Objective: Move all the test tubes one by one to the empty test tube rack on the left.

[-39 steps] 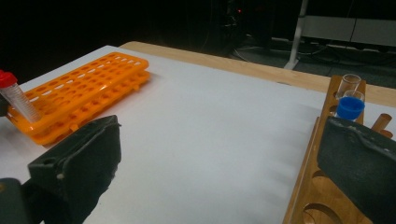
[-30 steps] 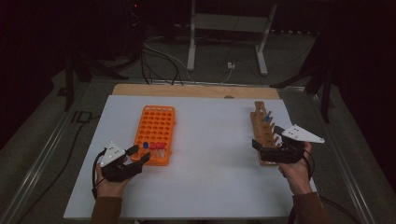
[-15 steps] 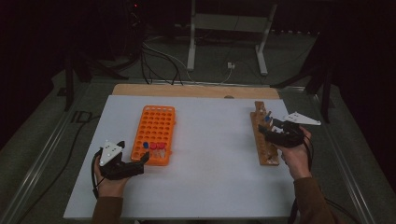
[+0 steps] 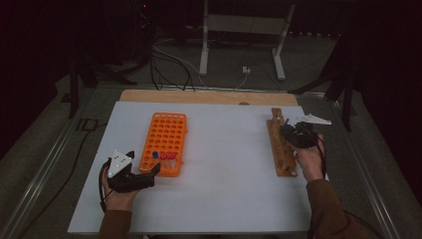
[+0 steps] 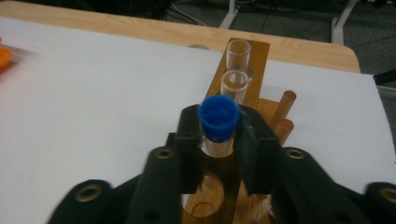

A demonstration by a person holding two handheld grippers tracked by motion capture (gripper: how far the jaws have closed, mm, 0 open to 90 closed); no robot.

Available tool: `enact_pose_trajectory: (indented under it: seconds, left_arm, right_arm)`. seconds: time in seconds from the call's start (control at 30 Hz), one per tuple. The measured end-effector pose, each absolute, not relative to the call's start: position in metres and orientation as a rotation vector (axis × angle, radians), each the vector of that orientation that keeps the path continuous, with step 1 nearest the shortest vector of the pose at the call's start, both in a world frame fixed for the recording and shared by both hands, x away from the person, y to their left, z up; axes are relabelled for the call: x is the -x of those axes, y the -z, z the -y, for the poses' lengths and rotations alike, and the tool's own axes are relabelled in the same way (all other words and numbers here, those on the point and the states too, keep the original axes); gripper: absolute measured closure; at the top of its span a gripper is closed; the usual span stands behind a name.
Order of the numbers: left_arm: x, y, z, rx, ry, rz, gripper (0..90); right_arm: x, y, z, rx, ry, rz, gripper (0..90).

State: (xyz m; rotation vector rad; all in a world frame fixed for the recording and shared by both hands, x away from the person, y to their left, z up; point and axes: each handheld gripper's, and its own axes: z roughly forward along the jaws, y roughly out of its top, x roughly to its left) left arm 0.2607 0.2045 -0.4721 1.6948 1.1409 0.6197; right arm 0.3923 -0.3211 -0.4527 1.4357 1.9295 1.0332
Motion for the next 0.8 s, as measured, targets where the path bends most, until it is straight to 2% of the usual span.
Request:
enact_pose_trajectory:
  seconds: [0.4,0.8]
  left_arm:
    - [-0.260,0.474,-0.202,-1.711,-0.619,-1.139,0.5]
    - [-0.260,0.474,-0.201,-1.712,-0.620,-1.140,0.5]
  right_arm:
    - [-0.393,0.454,0.320,-1.434,-1.022,-1.896,77.0]
    - [-0.378,0.434,0.323,-1.391,-1.084,-1.855,77.1]
